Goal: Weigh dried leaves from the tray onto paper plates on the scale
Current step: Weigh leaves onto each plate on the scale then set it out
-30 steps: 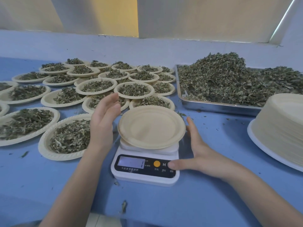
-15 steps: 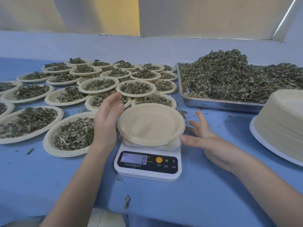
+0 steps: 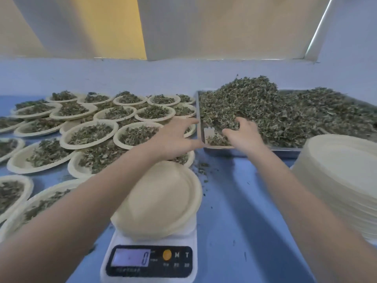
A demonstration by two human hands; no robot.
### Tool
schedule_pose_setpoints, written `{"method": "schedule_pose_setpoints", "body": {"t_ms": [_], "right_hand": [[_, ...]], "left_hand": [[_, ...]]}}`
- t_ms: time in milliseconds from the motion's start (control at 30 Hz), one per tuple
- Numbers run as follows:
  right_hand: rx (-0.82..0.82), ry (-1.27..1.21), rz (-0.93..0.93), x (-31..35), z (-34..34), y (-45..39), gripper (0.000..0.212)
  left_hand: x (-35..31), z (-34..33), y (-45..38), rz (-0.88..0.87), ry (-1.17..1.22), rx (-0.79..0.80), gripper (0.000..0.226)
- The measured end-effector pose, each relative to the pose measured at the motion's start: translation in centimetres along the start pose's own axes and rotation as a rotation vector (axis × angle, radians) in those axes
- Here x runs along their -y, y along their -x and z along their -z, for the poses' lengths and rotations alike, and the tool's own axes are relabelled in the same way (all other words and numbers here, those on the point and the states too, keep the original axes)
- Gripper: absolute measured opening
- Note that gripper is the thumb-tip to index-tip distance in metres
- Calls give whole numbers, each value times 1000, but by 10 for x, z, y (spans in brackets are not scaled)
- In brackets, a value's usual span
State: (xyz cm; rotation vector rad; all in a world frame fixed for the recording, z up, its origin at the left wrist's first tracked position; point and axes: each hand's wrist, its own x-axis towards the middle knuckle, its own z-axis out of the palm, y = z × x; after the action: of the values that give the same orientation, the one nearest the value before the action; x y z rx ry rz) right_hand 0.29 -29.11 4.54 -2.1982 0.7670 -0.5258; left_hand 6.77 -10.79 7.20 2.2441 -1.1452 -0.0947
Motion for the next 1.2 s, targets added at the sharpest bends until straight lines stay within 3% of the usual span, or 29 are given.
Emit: {"method": "schedule_pose_setpoints", "body": {"t_ms": [133, 233, 400, 500, 533, 667, 800, 933, 1000, 1100, 1200], "right_hand": [[-27, 203, -276, -22, -8, -61, 61], [-74, 391, -469, -46, -12, -94, 60], [-173, 525, -726, -76, 4, -143, 79], [-272, 500, -805, -82, -2, -153, 61], [-262, 519, -770, -81, -11, -154, 57], [60, 599, -440, -51, -37, -152, 55], [46, 615, -203, -38, -22, -161, 53], [403, 558, -149, -54, -36, -153, 61], [417, 483, -33, -52, -39, -152, 59], [260, 464, 19, -42, -42, -157, 56], [441, 568, 42, -35, -61, -142, 55]], "left_hand": [[-9, -19, -58, 2, -144, 193, 66], [-5, -34, -91, -22, -211, 279, 54], [14, -46, -120, -68, -364, 340, 53], [22, -49, -128, -115, -426, 346, 41], [24, -51, -129, -121, -431, 342, 40], [29, -55, -132, -127, -448, 315, 44], [31, -57, -130, -116, -435, 310, 47], [32, -60, -127, -102, -380, 283, 48], [33, -60, -126, -102, -338, 271, 47], [33, -61, -126, -103, -292, 245, 52], [31, -65, -123, -56, -231, 185, 69]]}}
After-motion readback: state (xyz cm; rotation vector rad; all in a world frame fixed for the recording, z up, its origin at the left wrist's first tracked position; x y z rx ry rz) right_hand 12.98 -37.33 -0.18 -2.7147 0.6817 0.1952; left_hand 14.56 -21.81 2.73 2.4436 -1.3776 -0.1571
